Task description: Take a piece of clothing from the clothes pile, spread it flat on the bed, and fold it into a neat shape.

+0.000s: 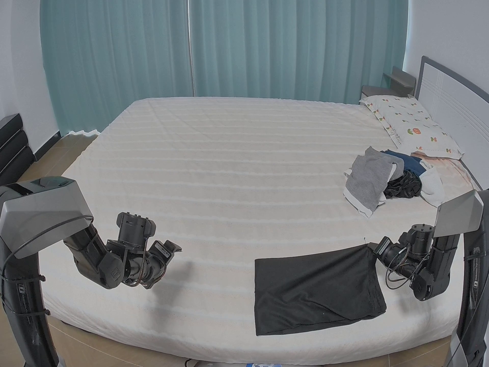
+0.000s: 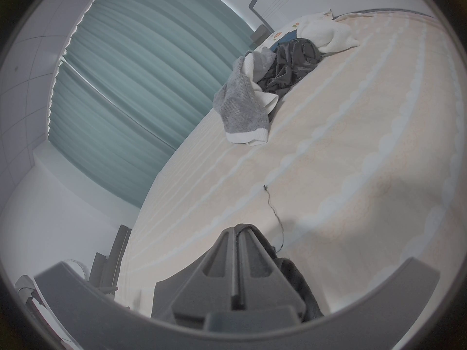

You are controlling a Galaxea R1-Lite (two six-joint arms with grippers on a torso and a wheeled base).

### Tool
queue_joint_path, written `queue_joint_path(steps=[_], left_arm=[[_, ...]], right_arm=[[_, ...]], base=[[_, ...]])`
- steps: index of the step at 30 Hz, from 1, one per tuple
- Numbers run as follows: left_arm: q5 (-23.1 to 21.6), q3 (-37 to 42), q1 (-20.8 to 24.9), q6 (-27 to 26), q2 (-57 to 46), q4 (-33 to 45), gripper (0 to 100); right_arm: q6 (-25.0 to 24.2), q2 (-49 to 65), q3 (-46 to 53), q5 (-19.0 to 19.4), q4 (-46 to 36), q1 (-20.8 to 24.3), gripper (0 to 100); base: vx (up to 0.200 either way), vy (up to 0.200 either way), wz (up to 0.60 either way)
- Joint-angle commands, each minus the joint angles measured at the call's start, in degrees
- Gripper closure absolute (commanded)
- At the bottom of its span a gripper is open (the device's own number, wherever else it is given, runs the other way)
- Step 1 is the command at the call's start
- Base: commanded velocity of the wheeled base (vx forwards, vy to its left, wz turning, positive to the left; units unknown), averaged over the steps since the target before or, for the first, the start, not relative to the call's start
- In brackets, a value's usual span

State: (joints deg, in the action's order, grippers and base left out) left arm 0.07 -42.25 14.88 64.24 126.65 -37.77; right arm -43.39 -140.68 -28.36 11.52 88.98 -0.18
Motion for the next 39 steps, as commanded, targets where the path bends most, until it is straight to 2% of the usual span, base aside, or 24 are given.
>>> queue_joint_path(steps=[1, 8, 9, 15, 19, 21, 22, 23, 24, 25, 27, 28, 31, 36, 39], left_arm=[[0.0, 0.0, 0.1, 0.0, 0.1, 0.1, 0], [0.1, 0.0, 0.1, 0.0, 0.1, 0.0, 0], [0.0, 0.0, 0.1, 0.0, 0.1, 0.0, 0], [0.1, 0.1, 0.4, 0.0, 0.1, 0.1, 0], [0.1, 0.0, 0.4, 0.0, 0.1, 0.1, 0], [0.1, 0.0, 0.4, 0.0, 0.1, 0.1, 0], [0.1, 0.0, 0.4, 0.0, 0.1, 0.1, 0], [0.1, 0.0, 0.4, 0.0, 0.1, 0.1, 0], [0.1, 0.0, 0.4, 0.0, 0.1, 0.1, 0], [0.1, 0.0, 0.4, 0.0, 0.1, 0.1, 0], [0.1, 0.0, 0.4, 0.0, 0.1, 0.1, 0], [0.1, 0.0, 0.4, 0.0, 0.1, 0.1, 0], [0.1, 0.0, 0.4, -0.1, 0.1, 0.1, 0], [0.1, 0.1, 0.4, -0.8, 0.1, 0.1, 0], [0.1, 0.1, 0.4, -0.8, 0.1, 0.1, 0]], right_arm=[[0.1, -0.2, -0.4, 0.1, 0.5, -0.6, 100], [0.2, -0.6, -0.2, 0.1, 0.4, -0.6, 100], [0.2, -0.6, -0.2, 0.1, 0.5, -0.5, 0], [0.1, 3.7, 3.6, 1.0, 0.5, -0.5, 0], [1.2, 8.3, 10.7, 6.3, 0.5, -1.3, 0], [3.6, 9.4, 13.5, 9.3, 0.5, -2.2, 0], [3.6, 9.4, 13.5, 9.3, 0.5, -2.2, 0], [7.4, 9.4, 16.0, 12.2, 0.5, -3.1, 0], [7.4, 9.4, 16.0, 12.2, 0.5, -3.1, 0], [10.8, 8.9, 17.7, 14.5, 0.5, -3.9, 0], [11.8, 8.8, 18.3, 15.1, 0.5, -4.1, 0], [14.2, 8.8, 19.7, 16.6, 0.5, -4.7, 0], [15.6, 8.6, 20.6, 17.6, 0.5, -4.7, 0], [20.6, 5.2, 20.2, 17.5, 0.6, -4.4, 0], [21.2, 4.2, 19.1, 17.4, 0.6, -3.9, 0]], base=[[0.000, 0.000, 0.00], [0.000, 0.000, 0.00], [0.000, 0.000, 0.00], [0.000, 0.000, 0.00], [0.000, 0.000, 0.00], [-0.200, 0.000, 0.00], [-0.200, 0.000, 0.00], [-0.200, 0.000, 0.00], [-0.200, 0.000, 0.00], [-0.200, 0.000, 0.00], [-0.200, 0.000, 0.00], [-0.200, 0.000, 0.00], [-0.200, 0.000, 0.00], [0.000, 0.000, 0.00], [0.000, 0.000, 0.00]])
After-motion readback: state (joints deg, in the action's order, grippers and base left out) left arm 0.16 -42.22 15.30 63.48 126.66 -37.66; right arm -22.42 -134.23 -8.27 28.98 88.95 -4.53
